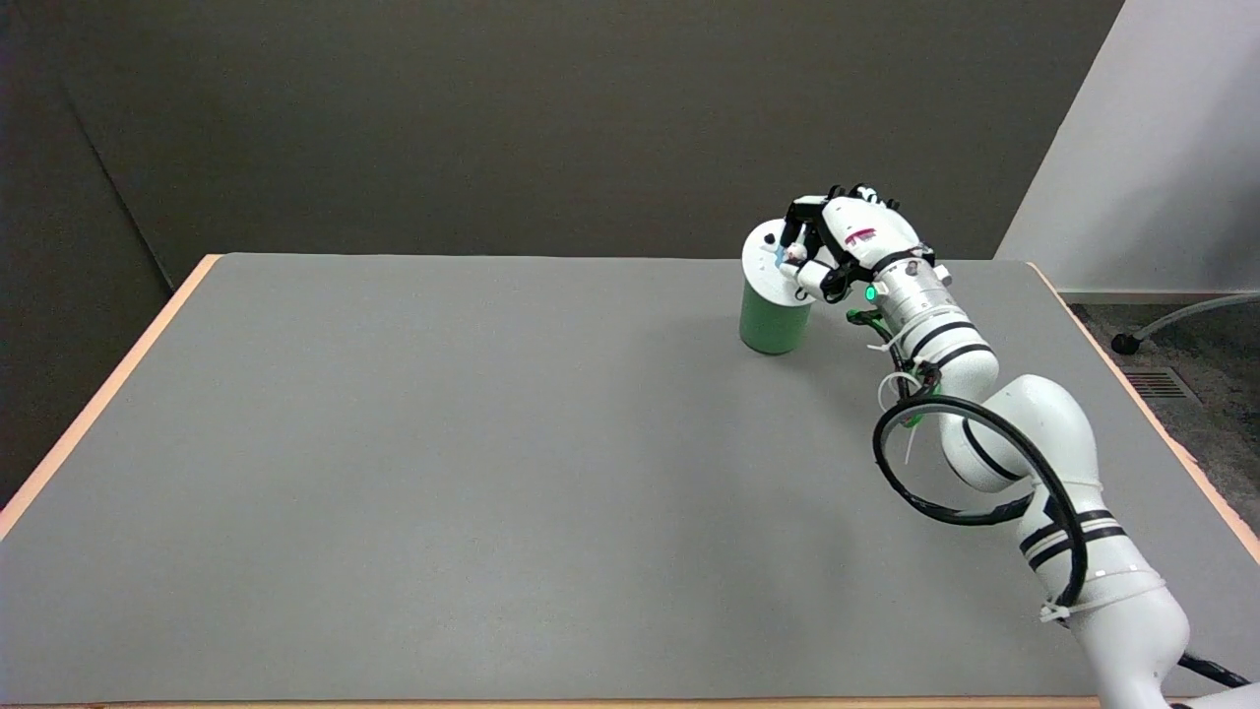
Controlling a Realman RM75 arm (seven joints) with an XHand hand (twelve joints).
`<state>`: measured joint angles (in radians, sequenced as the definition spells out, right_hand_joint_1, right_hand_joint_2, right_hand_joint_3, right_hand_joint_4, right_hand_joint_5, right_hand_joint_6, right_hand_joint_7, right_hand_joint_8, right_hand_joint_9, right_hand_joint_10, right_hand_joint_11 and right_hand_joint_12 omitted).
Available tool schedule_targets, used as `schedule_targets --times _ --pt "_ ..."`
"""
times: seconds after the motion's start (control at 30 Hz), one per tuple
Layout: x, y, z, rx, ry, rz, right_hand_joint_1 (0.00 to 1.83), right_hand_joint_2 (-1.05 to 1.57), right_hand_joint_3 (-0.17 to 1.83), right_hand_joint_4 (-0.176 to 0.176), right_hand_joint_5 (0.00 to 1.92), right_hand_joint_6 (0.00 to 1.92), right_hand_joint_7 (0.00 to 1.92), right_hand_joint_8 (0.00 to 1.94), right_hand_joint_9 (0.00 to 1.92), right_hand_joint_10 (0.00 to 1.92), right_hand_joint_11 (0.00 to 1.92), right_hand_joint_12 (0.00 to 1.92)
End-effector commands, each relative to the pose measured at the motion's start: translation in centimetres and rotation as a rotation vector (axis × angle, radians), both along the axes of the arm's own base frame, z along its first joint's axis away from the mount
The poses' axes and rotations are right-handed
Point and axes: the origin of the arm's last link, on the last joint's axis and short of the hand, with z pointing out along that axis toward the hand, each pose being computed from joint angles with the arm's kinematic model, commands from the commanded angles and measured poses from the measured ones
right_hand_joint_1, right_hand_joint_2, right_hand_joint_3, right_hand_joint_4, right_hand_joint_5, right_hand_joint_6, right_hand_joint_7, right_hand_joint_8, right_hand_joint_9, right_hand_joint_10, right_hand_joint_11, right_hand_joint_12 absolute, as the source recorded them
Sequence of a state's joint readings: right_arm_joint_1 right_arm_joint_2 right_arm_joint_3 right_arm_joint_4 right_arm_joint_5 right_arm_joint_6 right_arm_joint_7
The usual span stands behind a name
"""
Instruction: Place the white cup lid onto the cup.
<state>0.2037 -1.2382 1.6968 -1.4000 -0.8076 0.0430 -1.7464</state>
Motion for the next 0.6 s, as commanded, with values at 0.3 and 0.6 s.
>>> schedule_targets --times 0.3,0.6 --pt "0.1 -1.8 0.0 0.019 0.018 -0.003 1.12 1.22 0.11 0.046 0.7 1.41 0.69 1.45 0.39 1.16 0.0 1.51" --pt "-0.7 -1.7 0.2 0.008 0.013 -0.024 1.12 1.22 0.11 0.044 0.7 1.4 0.68 1.47 0.41 1.11 0.0 1.49"
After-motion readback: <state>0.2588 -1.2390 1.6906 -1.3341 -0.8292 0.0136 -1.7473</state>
